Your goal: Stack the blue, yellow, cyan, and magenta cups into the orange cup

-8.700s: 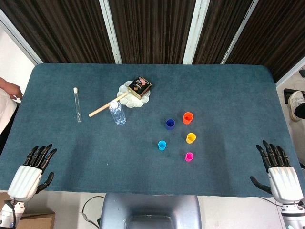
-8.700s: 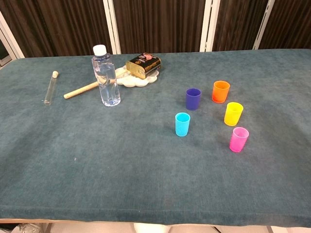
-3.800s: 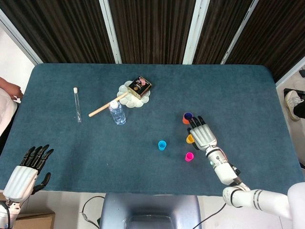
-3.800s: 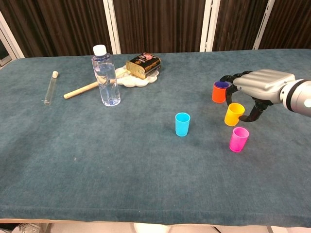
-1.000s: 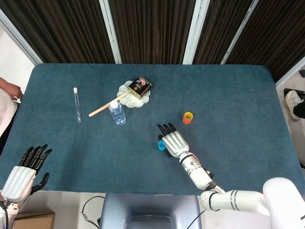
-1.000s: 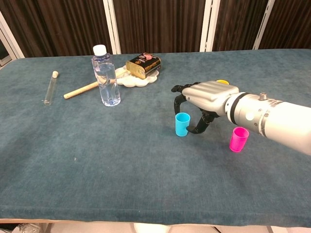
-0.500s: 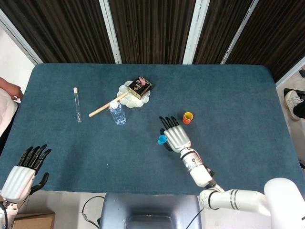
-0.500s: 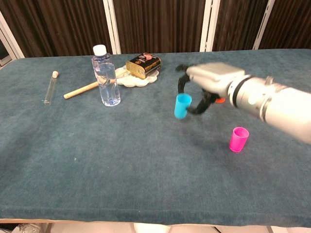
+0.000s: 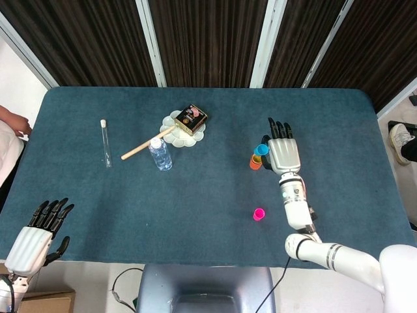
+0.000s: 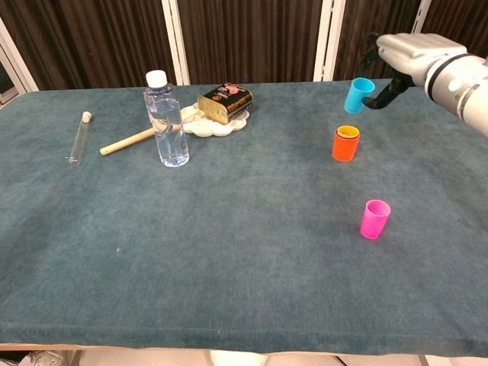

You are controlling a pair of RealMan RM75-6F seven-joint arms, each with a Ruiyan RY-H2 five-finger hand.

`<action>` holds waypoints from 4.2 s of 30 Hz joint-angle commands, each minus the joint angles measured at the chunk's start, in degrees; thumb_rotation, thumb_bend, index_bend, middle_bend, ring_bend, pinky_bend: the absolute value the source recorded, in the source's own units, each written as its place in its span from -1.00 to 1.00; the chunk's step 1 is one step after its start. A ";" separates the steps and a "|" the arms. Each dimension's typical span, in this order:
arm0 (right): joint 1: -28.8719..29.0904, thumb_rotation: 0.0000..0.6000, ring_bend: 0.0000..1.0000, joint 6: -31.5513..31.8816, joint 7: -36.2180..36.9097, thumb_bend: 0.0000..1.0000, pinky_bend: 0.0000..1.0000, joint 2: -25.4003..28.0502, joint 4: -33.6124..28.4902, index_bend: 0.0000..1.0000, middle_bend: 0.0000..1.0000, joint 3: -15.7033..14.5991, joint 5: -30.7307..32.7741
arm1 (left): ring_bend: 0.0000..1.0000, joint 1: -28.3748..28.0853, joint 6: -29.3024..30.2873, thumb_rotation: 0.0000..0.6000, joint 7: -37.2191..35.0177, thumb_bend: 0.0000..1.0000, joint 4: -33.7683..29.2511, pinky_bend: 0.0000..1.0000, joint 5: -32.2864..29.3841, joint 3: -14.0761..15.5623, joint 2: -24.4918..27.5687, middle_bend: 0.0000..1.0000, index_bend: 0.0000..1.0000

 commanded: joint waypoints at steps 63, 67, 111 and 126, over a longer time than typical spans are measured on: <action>-13.44 1.00 -1.00 -4.24 10.94 -0.10 -1.00 9.65 -14.61 -0.06 -1.00 -19.08 -28.26 | -1.00 -0.44 -0.81 1.00 1.03 -0.07 -0.21 -0.88 0.35 0.49 -0.48 -1.00 -1.00; -13.54 1.00 -1.00 -4.52 10.83 -0.10 -1.00 9.00 -14.39 0.05 -1.00 -18.88 -27.96 | -1.00 -0.46 -0.81 1.00 0.87 -0.07 -0.14 -0.88 0.35 0.50 -0.48 -1.00 -1.00; 1.87 1.00 -1.00 -5.45 -1.76 -0.07 -1.00 -6.02 8.46 0.22 -0.88 2.32 0.30 | -1.00 -0.83 -1.91 1.00 1.60 -0.07 -0.12 -0.88 -1.56 -0.31 -0.66 -1.00 -1.00; 1.53 1.00 -1.00 -7.59 -2.12 -0.07 -1.00 -4.03 6.27 -0.87 -1.00 0.97 3.27 | -1.00 -0.89 -2.01 1.00 1.85 -0.07 -0.09 -0.88 -1.47 -0.24 -0.73 -1.00 -1.00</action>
